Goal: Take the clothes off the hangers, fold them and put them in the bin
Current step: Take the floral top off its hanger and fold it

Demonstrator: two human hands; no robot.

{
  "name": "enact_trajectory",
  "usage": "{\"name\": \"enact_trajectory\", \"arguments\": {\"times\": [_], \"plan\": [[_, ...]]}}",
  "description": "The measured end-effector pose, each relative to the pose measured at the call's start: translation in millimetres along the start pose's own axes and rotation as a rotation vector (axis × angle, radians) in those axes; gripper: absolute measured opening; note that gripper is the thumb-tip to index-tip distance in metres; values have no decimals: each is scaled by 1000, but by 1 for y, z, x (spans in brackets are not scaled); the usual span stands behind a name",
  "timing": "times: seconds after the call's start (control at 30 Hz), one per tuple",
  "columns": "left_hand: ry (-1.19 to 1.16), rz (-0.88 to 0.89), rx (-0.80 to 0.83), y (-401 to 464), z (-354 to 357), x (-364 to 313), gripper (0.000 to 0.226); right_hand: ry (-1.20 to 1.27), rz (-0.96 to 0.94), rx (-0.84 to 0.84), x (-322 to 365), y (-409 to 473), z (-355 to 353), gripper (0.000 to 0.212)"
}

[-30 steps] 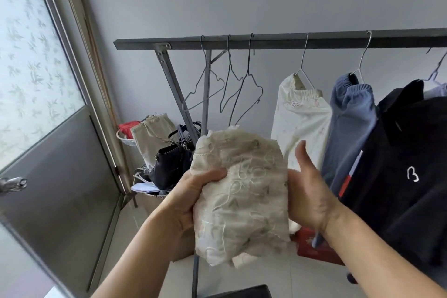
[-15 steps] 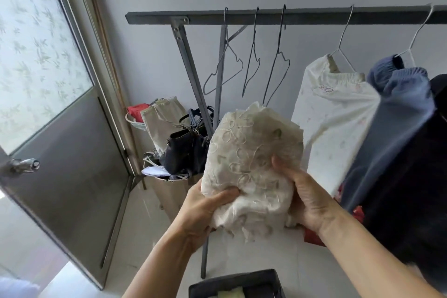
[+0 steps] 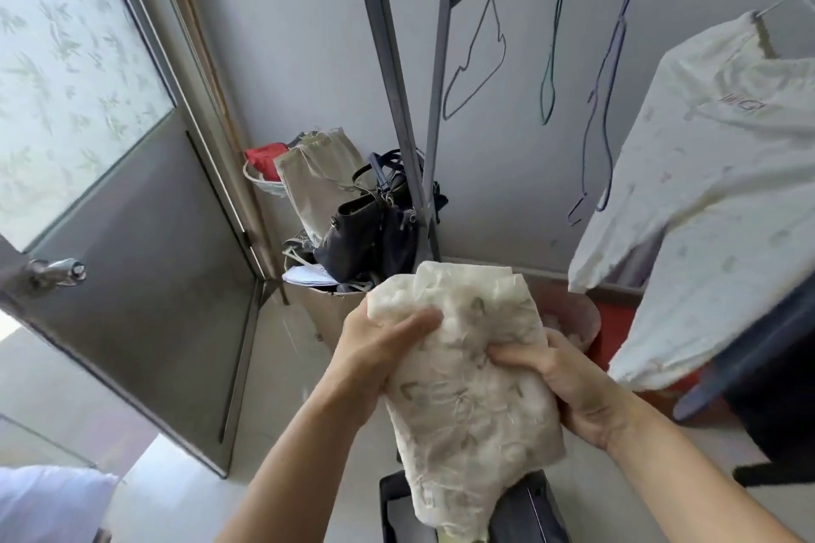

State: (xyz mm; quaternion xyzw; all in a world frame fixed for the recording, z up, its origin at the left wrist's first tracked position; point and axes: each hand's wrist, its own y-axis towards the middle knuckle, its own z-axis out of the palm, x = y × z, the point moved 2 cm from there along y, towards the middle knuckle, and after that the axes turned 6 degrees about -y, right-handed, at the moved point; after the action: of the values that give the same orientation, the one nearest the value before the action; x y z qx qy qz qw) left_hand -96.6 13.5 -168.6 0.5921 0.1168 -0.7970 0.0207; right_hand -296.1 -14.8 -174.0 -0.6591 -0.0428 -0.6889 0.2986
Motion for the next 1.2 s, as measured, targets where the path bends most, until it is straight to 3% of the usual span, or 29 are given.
{"name": "enact_trajectory", "arguments": {"times": [0.07, 0.17, 0.27, 0.37, 0.47, 0.5, 0.67, 0.73, 0.8, 0.97, 1.2], "plan": [[10, 16, -184, 9, -7, 13, 32, 19, 23, -18, -10, 8, 2, 30], [41, 16, -283, 23, -19, 37, 34, 75, 58, -74, -30, 25, 3, 32], [-98, -109, -113, 31, -29, 60, 46, 135, 77, -120, -47, 45, 0, 37], [-153, -173, 134, 32, -39, 92, 77, 192, 114, -165, -65, 69, -7, 36], [-91, -163, 80, 37, -48, 122, 115, 208, 158, -173, -87, 96, -14, 37], [-65, -143, 51, 41, -48, 129, 119, 202, 157, -164, -95, 104, -16, 41], [159, -38, -19, 69, -50, 175, 96, 127, 90, -140, -148, 141, -33, 96], [265, -55, -33, 81, -53, 203, 86, 73, 70, -183, -175, 156, -41, 105], [314, -95, -27, 91, -57, 232, 68, 42, 47, -208, -199, 170, -48, 95], [148, -304, -72, 112, -75, 305, 37, -17, 164, -190, -258, 201, -69, 44], [16, -530, -126, 123, -107, 446, 44, 30, 360, -160, -390, 234, -101, 46]]}}
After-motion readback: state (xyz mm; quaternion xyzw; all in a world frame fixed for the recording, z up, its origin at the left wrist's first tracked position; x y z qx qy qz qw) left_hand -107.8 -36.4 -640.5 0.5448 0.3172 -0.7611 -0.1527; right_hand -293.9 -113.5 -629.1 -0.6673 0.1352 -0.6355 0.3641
